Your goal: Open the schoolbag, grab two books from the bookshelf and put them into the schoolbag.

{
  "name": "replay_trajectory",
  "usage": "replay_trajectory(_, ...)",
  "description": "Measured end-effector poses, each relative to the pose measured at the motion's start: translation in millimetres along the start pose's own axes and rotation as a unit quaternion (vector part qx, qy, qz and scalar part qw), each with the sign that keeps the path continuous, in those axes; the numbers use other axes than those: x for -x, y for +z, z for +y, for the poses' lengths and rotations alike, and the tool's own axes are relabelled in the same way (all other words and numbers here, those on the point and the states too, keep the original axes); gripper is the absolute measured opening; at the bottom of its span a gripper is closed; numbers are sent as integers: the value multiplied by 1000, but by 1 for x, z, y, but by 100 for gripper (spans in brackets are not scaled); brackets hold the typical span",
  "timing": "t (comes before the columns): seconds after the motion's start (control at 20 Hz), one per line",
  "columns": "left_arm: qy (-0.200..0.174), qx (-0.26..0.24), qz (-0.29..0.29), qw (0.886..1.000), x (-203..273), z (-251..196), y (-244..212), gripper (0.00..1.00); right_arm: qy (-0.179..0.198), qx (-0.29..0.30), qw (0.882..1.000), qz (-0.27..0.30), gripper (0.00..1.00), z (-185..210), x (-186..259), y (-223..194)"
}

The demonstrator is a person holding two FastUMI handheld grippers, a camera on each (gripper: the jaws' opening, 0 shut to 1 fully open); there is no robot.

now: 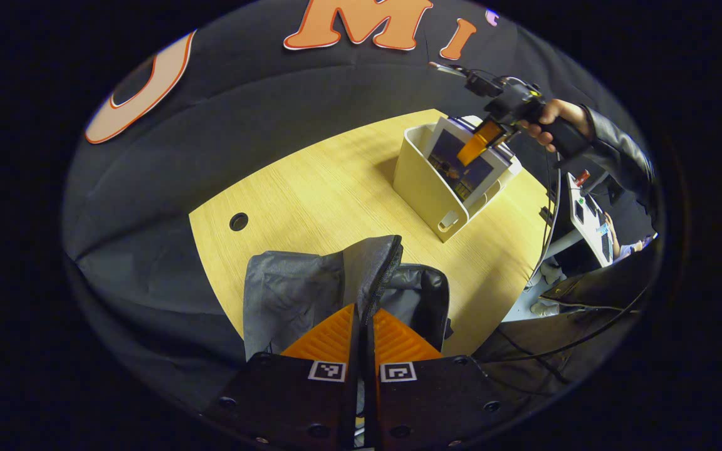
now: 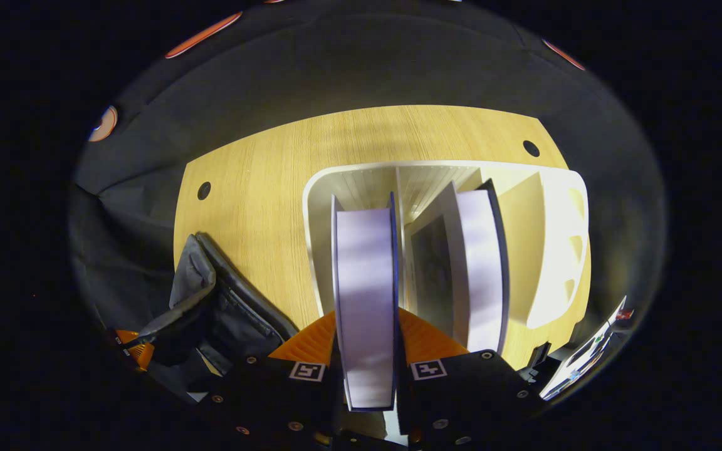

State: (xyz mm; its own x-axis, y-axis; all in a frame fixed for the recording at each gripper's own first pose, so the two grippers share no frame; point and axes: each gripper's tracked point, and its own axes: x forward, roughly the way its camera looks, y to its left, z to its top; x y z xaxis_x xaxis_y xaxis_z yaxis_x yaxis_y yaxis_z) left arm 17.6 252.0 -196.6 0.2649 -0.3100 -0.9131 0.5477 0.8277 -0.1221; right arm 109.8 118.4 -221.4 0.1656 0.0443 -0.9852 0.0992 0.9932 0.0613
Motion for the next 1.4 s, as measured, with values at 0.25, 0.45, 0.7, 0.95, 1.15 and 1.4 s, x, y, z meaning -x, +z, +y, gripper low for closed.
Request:
replay_trajectory(0.25, -14, -21, -4, 1000, 0, -1, -6, 6, 7, -29, 999, -41, 35, 6, 47, -22)
replay_trajectory(0.45, -26, -45, -5, 999, -1, -1, -7, 6, -10, -59, 996, -61, 35, -1, 73, -50)
replay_trajectory(0.7, -44, -63, -8, 997, -3, -3, -9, 6, -15, -104, 992, -66, 34, -5, 85, -96)
replay_trajectory(0.95, -57, -86, -6, 995, -7, -8, -16, 6, -9, -143, 987, -68, 35, 3, 89, -141)
replay_trajectory(1.15, -62, -101, -9, 993, -7, -10, -15, 6, 28, -180, 980, -77, 35, 25, 93, -171)
replay_trajectory(1.4, -66, -112, -12, 991, -8, -9, -17, 6, 107, -238, 960, -98, 34, 52, 102, -198)
